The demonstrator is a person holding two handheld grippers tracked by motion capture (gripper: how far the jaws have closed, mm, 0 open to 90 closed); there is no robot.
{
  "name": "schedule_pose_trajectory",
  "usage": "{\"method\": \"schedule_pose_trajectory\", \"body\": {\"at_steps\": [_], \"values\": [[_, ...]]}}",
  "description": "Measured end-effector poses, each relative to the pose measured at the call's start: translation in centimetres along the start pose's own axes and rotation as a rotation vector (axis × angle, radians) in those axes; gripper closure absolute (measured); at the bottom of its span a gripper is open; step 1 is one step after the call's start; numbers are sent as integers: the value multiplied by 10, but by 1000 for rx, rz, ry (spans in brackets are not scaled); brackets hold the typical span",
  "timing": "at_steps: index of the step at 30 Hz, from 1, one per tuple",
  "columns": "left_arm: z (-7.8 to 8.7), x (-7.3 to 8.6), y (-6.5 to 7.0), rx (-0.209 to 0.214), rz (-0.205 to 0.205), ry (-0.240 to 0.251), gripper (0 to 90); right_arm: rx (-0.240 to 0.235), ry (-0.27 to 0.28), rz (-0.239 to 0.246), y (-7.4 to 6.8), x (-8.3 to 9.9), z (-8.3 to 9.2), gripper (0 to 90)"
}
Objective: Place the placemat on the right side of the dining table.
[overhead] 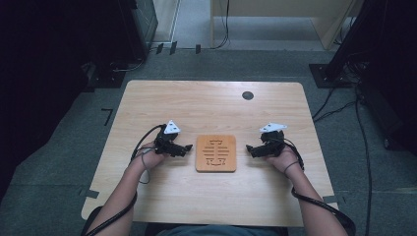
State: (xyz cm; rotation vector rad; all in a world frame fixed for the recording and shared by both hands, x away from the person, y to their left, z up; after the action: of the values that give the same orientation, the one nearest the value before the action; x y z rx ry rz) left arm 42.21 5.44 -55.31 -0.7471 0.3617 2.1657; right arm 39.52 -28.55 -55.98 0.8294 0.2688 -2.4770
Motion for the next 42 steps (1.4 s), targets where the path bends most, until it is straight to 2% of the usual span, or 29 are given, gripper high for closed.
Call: {"method": "schedule_pose_trajectory", "body": {"at_steps": [9,17,21,22,23,24,25,26,28,30,33,35,37,39,41,42], "values": [[-1,-1,-3,-10,20,2,109,13,0,-21,-1,-2,-1,0],[-1,-2,-5,-1,-2,-6,110,15,-49,-26,-2,-5,-1,0],[-1,-3,-6,-12,16,-16,112,18,-73,-19,-2,-7,-1,0],[0,-4,-6,-13,44,-18,121,17,-96,-24,-2,-8,-1,0],[0,-4,-6,-13,44,-18,121,17,-96,-24,-2,-8,-1,0],[1,-6,-6,6,80,-21,123,17,-112,-24,-3,-9,-1,2],[1,-6,-6,6,80,-21,127,17,-112,-24,-3,-9,-1,2],[1,-6,-6,4,84,-23,127,18,-117,-22,-3,-10,-1,8],[1,-6,-4,-6,65,-34,127,25,-123,-33,-4,-13,1,105],[2,-7,-4,-4,74,-34,127,31,-128,-48,-5,-14,3,137],[3,-8,-5,4,79,-37,127,27,-130,-55,-5,-16,3,138],[5,-7,-5,-7,88,-50,129,24,-128,-58,-7,-17,3,143],[7,-7,-3,30,87,-59,133,3,-129,-66,-11,-20,6,162],[8,-7,-2,30,77,-61,133,-4,-127,-69,-12,-21,6,167],[9,-8,1,36,65,-66,140,-30,-147,-97,-19,-22,8,234],[9,-8,1,36,65,-66,141,-30,-147,-97,-19,-22,8,234]]}}
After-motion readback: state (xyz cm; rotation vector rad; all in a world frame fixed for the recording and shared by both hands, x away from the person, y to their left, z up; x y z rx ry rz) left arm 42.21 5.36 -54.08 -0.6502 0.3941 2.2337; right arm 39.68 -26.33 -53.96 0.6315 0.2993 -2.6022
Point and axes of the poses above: each handheld gripper's, and its own axes: z roughly backward along the jaws, x roughly out of its underside, y roughly to its right, the point moved 5 cm from there along -z, roughly forward along the jaws, and after that the axes turned 8 degrees about -y, right-handed, at the moved point
